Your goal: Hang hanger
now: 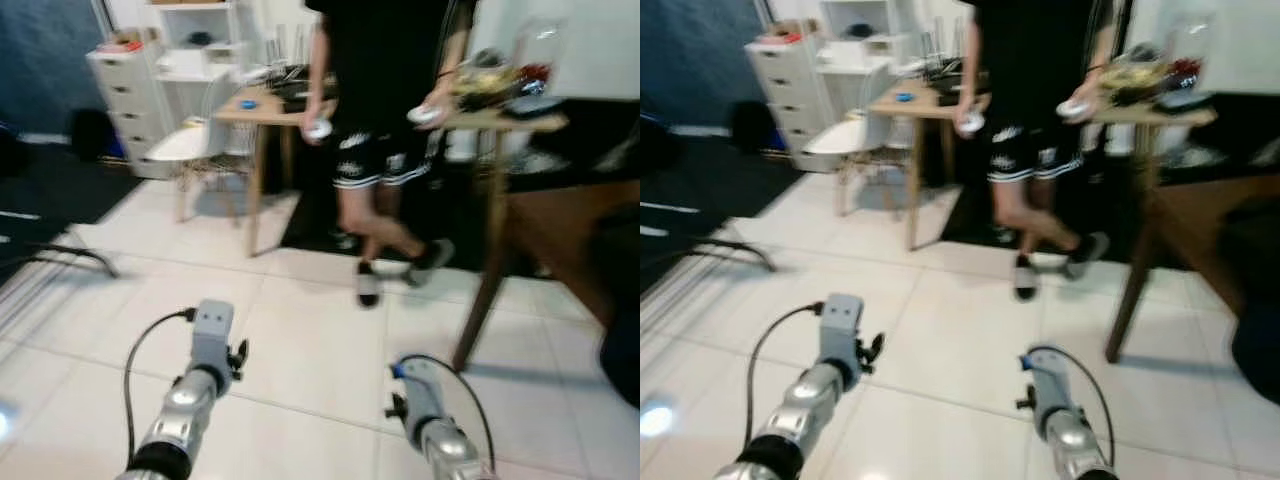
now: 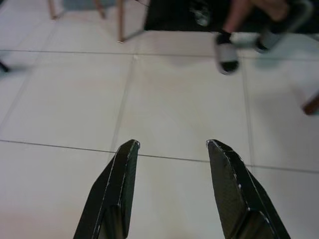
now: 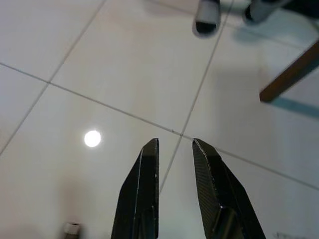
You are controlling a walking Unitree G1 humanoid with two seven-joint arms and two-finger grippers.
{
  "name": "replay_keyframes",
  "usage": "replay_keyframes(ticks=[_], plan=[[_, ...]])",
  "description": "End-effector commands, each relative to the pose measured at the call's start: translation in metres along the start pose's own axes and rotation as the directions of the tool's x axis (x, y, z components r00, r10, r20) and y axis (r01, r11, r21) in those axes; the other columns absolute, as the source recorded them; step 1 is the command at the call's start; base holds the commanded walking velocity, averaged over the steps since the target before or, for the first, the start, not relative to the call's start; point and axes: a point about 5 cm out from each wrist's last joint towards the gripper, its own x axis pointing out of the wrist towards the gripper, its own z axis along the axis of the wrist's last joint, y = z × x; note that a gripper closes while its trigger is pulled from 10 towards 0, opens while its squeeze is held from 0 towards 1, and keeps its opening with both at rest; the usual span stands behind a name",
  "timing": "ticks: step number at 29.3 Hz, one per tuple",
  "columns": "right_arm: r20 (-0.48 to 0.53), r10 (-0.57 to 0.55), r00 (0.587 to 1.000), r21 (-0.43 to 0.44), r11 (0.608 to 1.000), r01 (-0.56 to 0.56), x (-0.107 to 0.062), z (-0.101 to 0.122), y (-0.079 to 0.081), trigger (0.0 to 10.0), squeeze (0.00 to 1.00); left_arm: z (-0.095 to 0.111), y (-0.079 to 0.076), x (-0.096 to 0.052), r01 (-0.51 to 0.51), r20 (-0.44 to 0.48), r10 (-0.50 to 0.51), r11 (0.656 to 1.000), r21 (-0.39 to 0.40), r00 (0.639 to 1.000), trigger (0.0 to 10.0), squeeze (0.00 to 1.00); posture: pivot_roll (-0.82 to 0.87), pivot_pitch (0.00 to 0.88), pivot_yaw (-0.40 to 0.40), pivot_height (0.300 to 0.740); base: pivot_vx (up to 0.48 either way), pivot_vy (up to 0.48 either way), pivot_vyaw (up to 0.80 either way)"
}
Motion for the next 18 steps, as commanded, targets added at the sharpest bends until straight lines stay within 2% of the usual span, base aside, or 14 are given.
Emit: replay_keyframes(ticks=[1, 9, 10, 12, 18], plan=[[0.002, 0.006, 1.0, 0.016, 1.0, -0.007, 0.0006, 0.0009, 0.0043, 10.0, 0.0, -0.0032, 0.0046, -0.0009, -0.017, -0.013, 0.017, 1.0, 0.009, 1.0, 10.0, 0.16, 0.06, 0.0, 0.036, 0.74, 0.0, -0.48, 0.0], [0.005, 0.006, 1.0, 0.019, 1.0, -0.006, 0.0006, 0.0011, 0.0049, 10.0, 0.0, -0.0038, 0.0062, -0.0012, -0.026, -0.013, 0.026, 1.0, -0.002, 1.0, 10.0, 0.07, 0.06, 0.0, 0.036, 0.74, 0.0, -0.48, 0.0], [0.005, 0.007, 1.0, 0.019, 1.0, -0.007, 0.0006, 0.0011, 0.0051, 10.0, 0.0, -0.0042, 0.0067, -0.0014, -0.031, -0.012, 0.031, 0.999, -0.022, 0.999, 10.0, 0.02, 0.06, 0.0, 0.036, 0.74, 0.0, 0.0, 0.0], [0.005, 0.007, 1.0, 0.019, 1.0, -0.007, 0.0006, 0.0012, 0.0053, 10.0, 0.0, -0.0045, 0.0068, -0.0015, -0.032, -0.013, 0.032, 0.999, -0.033, 0.999, 10.0, 0.0, 0.06, 0.0, 0.036, 0.74, 0.0, 0.0, 0.0], [0.011, 0.01, 1.0, 0.02, 1.0, -0.011, 0.001, 0.0027, 0.0059, 10.0, 0.0, -0.0063, 0.0076, -0.0011, -0.031, -0.031, 0.031, 1.0, 0.001, 0.999, 10.0, 0.0, 0.06, 0.0, 0.035, 0.74, 0.0, 0.0, 0.0]])
